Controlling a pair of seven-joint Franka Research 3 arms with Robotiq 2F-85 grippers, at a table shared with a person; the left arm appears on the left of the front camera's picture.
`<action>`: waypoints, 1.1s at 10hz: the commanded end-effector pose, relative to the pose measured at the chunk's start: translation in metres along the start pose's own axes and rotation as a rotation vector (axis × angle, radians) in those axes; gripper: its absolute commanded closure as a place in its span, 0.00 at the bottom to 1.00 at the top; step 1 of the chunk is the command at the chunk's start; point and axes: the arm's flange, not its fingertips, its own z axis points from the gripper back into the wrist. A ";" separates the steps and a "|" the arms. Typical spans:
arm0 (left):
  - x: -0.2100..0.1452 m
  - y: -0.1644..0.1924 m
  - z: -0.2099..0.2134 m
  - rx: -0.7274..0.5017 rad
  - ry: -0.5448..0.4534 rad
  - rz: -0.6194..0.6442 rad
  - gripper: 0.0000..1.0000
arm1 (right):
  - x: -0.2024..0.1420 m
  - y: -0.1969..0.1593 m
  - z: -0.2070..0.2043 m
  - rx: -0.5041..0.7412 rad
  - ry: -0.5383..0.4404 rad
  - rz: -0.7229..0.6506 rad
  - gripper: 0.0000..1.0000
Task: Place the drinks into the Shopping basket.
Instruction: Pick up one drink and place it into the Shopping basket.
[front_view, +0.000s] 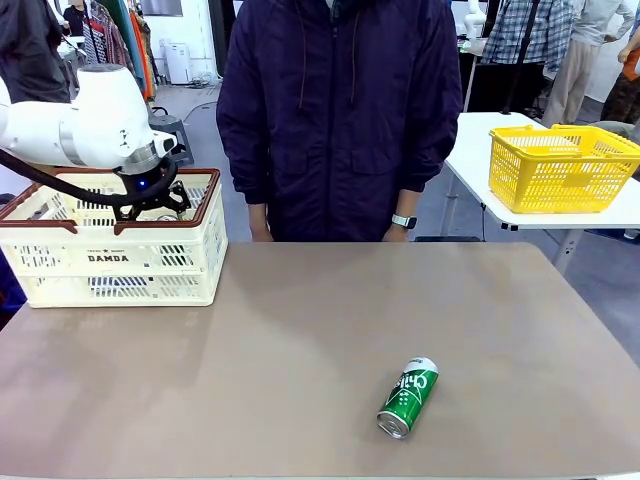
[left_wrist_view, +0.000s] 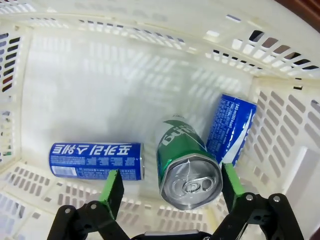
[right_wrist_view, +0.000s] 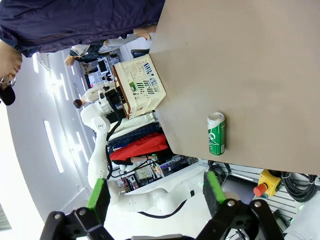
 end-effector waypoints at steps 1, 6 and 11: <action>-0.001 0.004 0.004 -0.014 0.000 -0.012 0.00 | -0.001 0.005 0.001 0.016 0.003 -0.009 0.00; -0.027 0.033 0.119 -0.207 -0.092 -0.013 0.00 | -0.001 0.005 0.001 0.016 0.003 -0.009 0.00; -0.145 0.141 0.203 -0.808 0.271 0.095 0.00 | -0.001 0.005 0.001 0.016 0.003 -0.009 0.00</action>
